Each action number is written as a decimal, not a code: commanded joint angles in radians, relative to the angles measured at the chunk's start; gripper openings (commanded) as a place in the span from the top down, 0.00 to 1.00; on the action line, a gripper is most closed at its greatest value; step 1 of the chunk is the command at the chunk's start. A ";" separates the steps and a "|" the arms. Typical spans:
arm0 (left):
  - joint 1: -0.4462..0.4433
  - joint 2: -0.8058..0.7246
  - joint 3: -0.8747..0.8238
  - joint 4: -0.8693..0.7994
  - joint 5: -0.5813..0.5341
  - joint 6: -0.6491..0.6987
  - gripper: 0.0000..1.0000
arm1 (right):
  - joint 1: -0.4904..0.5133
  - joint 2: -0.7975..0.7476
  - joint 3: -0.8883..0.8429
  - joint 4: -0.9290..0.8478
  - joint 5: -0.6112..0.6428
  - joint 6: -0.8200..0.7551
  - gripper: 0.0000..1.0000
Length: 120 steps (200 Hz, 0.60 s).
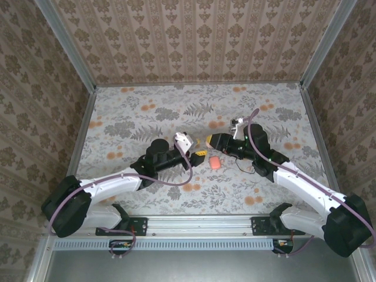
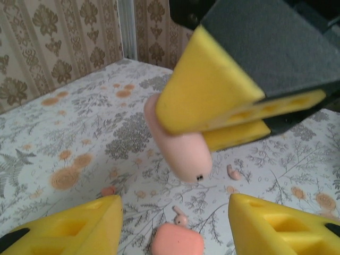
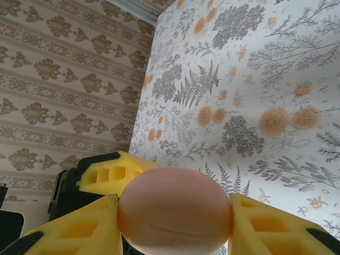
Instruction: Insert the wireless bluetooth earbuds into the charging case
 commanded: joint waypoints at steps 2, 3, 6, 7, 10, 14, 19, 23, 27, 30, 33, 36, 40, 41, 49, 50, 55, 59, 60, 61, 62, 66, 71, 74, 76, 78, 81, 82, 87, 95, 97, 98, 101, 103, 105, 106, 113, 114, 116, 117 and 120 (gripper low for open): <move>-0.009 0.005 0.035 0.064 0.014 0.008 0.45 | 0.020 -0.025 -0.010 0.063 -0.015 0.017 0.58; -0.009 0.005 0.036 0.064 0.015 0.009 0.45 | 0.021 -0.024 -0.010 0.065 -0.015 0.017 0.58; -0.008 0.005 0.038 0.066 0.015 0.007 0.45 | 0.024 -0.022 -0.010 0.066 -0.015 0.018 0.58; -0.008 0.005 0.038 0.066 0.015 0.007 0.45 | 0.025 -0.022 -0.010 0.068 -0.015 0.018 0.58; -0.009 0.005 0.038 0.066 0.015 0.005 0.45 | 0.028 -0.022 -0.010 0.069 -0.015 0.018 0.58; -0.009 0.005 0.040 0.067 0.016 0.003 0.46 | 0.031 -0.021 -0.010 0.072 -0.015 0.018 0.58; -0.008 0.005 0.041 0.071 0.015 0.000 0.46 | 0.034 -0.021 -0.010 0.076 -0.015 0.017 0.58; -0.008 0.005 0.041 0.073 0.014 -0.002 0.46 | 0.037 -0.021 -0.010 0.078 -0.016 0.018 0.58; -0.009 0.005 0.041 0.075 0.013 -0.005 0.47 | 0.040 -0.019 -0.010 0.083 -0.015 0.018 0.58; -0.009 0.005 0.041 0.078 0.011 -0.008 0.47 | 0.042 -0.019 -0.010 0.084 -0.015 0.018 0.58; -0.009 0.005 0.041 0.079 0.009 -0.011 0.48 | 0.045 -0.019 -0.010 0.088 -0.015 0.018 0.58; -0.010 0.005 0.041 0.081 0.007 -0.012 0.48 | 0.046 -0.019 -0.010 0.089 -0.015 0.018 0.58; -0.009 0.004 0.041 0.084 0.005 -0.015 0.48 | 0.048 -0.019 -0.011 0.093 -0.015 0.017 0.58; -0.010 0.005 0.040 0.085 0.005 -0.016 0.49 | 0.048 -0.019 -0.011 0.093 -0.015 0.017 0.58; -0.010 0.005 0.042 0.089 0.002 -0.022 0.50 | 0.054 -0.019 -0.010 0.100 -0.015 0.017 0.58; -0.009 0.005 0.042 0.089 0.002 -0.023 0.50 | 0.054 -0.019 -0.011 0.100 -0.015 0.017 0.58; -0.010 0.005 0.042 0.091 0.000 -0.027 0.51 | 0.056 -0.019 -0.011 0.103 -0.014 0.018 0.58; -0.009 0.005 0.041 0.094 -0.001 -0.030 0.52 | 0.058 -0.018 -0.012 0.105 -0.014 0.018 0.58; -0.009 0.005 0.041 0.094 -0.002 -0.031 0.52 | 0.059 -0.018 -0.011 0.106 -0.014 0.018 0.58; -0.010 0.005 0.041 0.095 -0.003 -0.032 0.53 | 0.059 -0.018 -0.011 0.106 -0.014 0.018 0.58; -0.009 0.005 0.040 0.096 -0.003 -0.032 0.53 | 0.059 -0.018 -0.011 0.106 -0.014 0.018 0.58; -0.010 0.005 0.040 0.100 -0.004 -0.034 0.54 | 0.061 -0.017 -0.010 0.107 -0.014 0.017 0.58; -0.009 0.005 0.039 0.102 -0.004 -0.037 0.55 | 0.062 -0.018 -0.011 0.108 -0.014 0.017 0.58; -0.010 0.005 0.040 0.104 -0.005 -0.037 0.56 | 0.062 -0.018 -0.011 0.108 -0.014 0.017 0.58; -0.009 0.005 0.039 0.104 -0.005 -0.039 0.56 | 0.064 -0.017 -0.010 0.107 -0.013 0.016 0.58; -0.008 0.005 0.040 0.104 -0.005 -0.039 0.56 | 0.064 -0.016 -0.011 0.108 -0.012 0.016 0.58; -0.010 0.005 0.041 0.103 -0.005 -0.039 0.57 | 0.064 -0.016 -0.011 0.108 -0.013 0.016 0.58; -0.010 0.005 0.041 0.103 -0.005 -0.040 0.57 | 0.064 -0.016 -0.011 0.108 -0.013 0.016 0.58; -0.011 0.005 0.043 0.102 -0.003 -0.039 0.58 | 0.065 -0.016 -0.012 0.108 -0.012 0.016 0.58; -0.010 0.005 0.044 0.099 -0.001 -0.040 0.60 | 0.067 -0.016 -0.011 0.108 -0.012 0.014 0.58; -0.011 0.006 0.044 0.098 0.000 -0.040 0.61 | 0.067 -0.016 -0.011 0.108 -0.012 0.015 0.58; -0.011 0.005 0.044 0.098 0.000 -0.040 0.61 | 0.067 -0.016 -0.011 0.108 -0.012 0.015 0.58; -0.010 0.005 0.044 0.097 0.000 -0.042 0.62 | 0.068 -0.014 -0.011 0.108 -0.012 0.015 0.58; -0.010 0.005 0.045 0.097 0.001 -0.044 0.63 | 0.068 -0.015 -0.011 0.108 -0.012 0.013 0.58; -0.011 0.005 0.045 0.097 0.002 -0.045 0.63 | 0.069 -0.015 -0.011 0.109 -0.012 0.013 0.58; -0.010 0.005 0.045 0.097 0.002 -0.045 0.64 | 0.069 -0.015 -0.011 0.108 -0.012 0.013 0.58; -0.010 0.004 0.049 0.095 0.005 -0.048 0.67 | 0.070 -0.014 -0.012 0.107 -0.012 0.012 0.58; -0.011 0.005 0.049 0.094 0.006 -0.049 0.68 | 0.070 -0.013 -0.013 0.108 -0.012 0.012 0.58; -0.011 0.005 0.049 0.094 0.006 -0.050 0.69 | 0.070 -0.013 -0.012 0.107 -0.012 0.011 0.58; -0.011 0.005 0.049 0.094 0.007 -0.050 0.69 | 0.070 -0.013 -0.012 0.107 -0.012 0.012 0.58; -0.010 0.005 0.049 0.094 0.009 -0.051 0.71 | 0.071 -0.013 -0.013 0.108 -0.012 0.011 0.58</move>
